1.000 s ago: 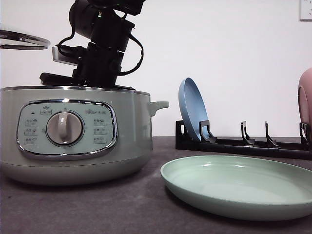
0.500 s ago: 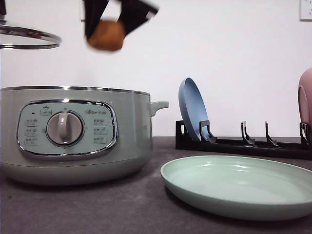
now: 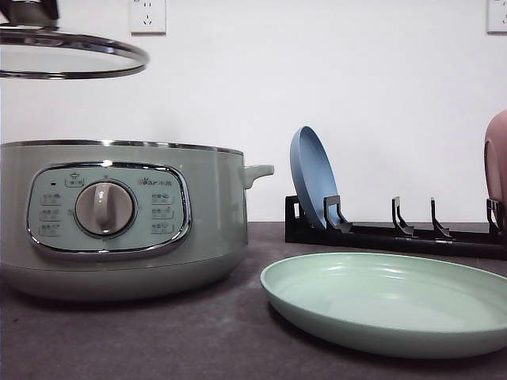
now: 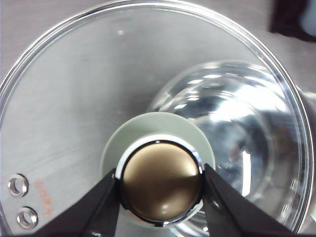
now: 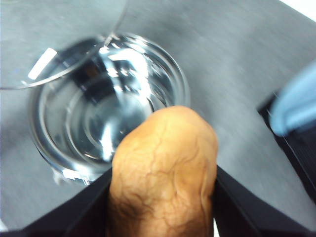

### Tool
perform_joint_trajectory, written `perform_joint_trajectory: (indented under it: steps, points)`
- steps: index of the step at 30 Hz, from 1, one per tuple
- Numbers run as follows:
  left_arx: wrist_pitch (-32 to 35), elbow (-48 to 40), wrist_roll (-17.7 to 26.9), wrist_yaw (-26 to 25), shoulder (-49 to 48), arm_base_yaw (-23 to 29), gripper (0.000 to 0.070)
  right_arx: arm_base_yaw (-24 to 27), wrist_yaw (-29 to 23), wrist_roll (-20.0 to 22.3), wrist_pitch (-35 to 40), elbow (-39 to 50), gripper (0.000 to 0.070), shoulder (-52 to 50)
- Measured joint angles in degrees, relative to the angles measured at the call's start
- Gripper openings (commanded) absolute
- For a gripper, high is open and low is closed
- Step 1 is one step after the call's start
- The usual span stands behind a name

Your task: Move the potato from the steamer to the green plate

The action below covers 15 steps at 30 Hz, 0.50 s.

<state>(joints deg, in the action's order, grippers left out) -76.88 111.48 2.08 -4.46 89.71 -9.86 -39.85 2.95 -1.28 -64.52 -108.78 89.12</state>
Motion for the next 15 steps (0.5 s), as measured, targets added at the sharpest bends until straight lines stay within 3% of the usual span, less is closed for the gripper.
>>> perform_joint_trajectory:
  steps: [15]
  points:
    - [0.0,0.0,0.01,-0.03,0.0,-10.45,0.0001,3.75,0.23,-0.16,15.74,43.33,0.0189,-28.63]
